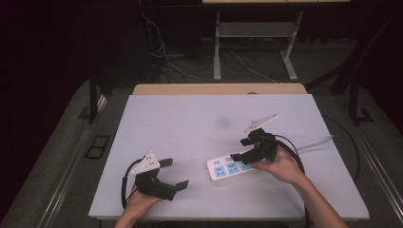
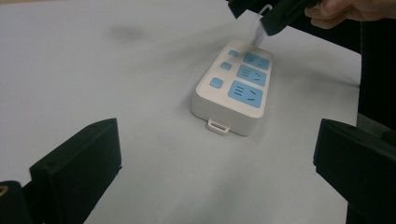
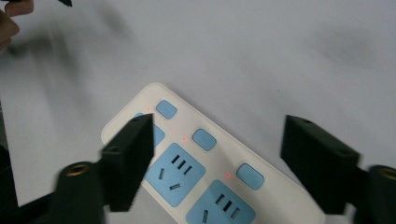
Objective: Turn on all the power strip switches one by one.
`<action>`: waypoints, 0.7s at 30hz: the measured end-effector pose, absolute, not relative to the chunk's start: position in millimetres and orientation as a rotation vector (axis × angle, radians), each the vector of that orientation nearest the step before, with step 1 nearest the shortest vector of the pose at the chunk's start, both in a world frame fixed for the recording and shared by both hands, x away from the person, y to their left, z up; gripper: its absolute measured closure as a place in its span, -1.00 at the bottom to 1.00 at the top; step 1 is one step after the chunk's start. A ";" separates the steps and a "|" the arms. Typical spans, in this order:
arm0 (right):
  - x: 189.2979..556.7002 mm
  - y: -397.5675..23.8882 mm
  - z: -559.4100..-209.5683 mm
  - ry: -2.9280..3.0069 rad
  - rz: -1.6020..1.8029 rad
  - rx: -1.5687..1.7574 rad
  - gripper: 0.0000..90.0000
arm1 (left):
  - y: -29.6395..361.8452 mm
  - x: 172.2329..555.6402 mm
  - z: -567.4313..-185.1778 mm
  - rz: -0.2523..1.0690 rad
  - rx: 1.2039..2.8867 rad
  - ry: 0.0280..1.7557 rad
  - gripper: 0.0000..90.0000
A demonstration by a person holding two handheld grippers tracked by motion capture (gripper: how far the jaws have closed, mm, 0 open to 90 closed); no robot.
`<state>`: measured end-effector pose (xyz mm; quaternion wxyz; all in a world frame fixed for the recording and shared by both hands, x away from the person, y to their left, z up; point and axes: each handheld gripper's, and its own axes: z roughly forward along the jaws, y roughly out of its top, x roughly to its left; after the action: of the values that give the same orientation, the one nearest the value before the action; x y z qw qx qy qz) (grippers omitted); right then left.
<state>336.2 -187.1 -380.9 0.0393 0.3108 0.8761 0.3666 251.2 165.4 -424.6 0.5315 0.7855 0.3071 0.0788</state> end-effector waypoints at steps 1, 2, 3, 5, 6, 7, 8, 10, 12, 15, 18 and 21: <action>334.8 -189.5 -379.9 2.667 1.134 0.962 -0.68 | 165.4 251.3 -424.7 0.187 1.873 0.733 -1.00; 333.6 -192.4 -379.0 2.660 1.138 0.966 -0.79 | 165.5 251.3 -424.7 0.186 1.873 0.733 -1.00; 331.9 -194.9 -378.1 2.661 1.134 0.972 -0.86 | 165.6 251.3 -424.7 0.187 1.872 0.734 -1.00; 329.3 -201.1 -377.2 2.650 1.136 0.984 -0.99 | 165.8 251.2 -424.7 0.187 1.871 0.734 -1.00; 327.7 -205.2 -376.5 2.644 1.148 0.987 -0.99 | 165.9 251.2 -424.7 0.188 1.870 0.735 -1.00; 325.9 -209.3 -375.8 2.634 1.157 0.994 -0.99 | 166.0 251.3 -424.7 0.187 1.870 0.736 -1.00; 324.2 -213.7 -375.3 2.620 1.166 1.001 -0.99 | 166.0 251.2 -424.7 0.187 1.869 0.738 -1.00; 320.7 -223.5 -374.4 2.608 1.193 1.020 -0.99 | 166.0 251.2 -424.8 0.187 1.868 0.738 -1.00; 316.8 -233.1 -374.5 2.591 1.213 1.042 -0.99 | 165.8 251.2 -424.8 0.187 1.868 0.739 -1.00; 310.8 -246.5 -376.8 2.577 1.228 1.072 -0.99 | 165.5 251.2 -424.9 0.187 1.869 0.739 -1.00; 304.3 -258.4 -380.7 2.562 1.251 1.104 -0.99 | 165.6 251.0 -424.8 0.188 1.869 0.741 -1.00; 296.5 -268.2 -386.0 2.543 1.271 1.129 -0.99 | 165.8 251.1 -424.9 0.188 1.868 0.742 -1.00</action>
<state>296.5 -268.2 -386.0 0.0414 0.3686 0.8306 0.4153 251.1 165.8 -424.9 0.5325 0.7832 0.3112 0.0787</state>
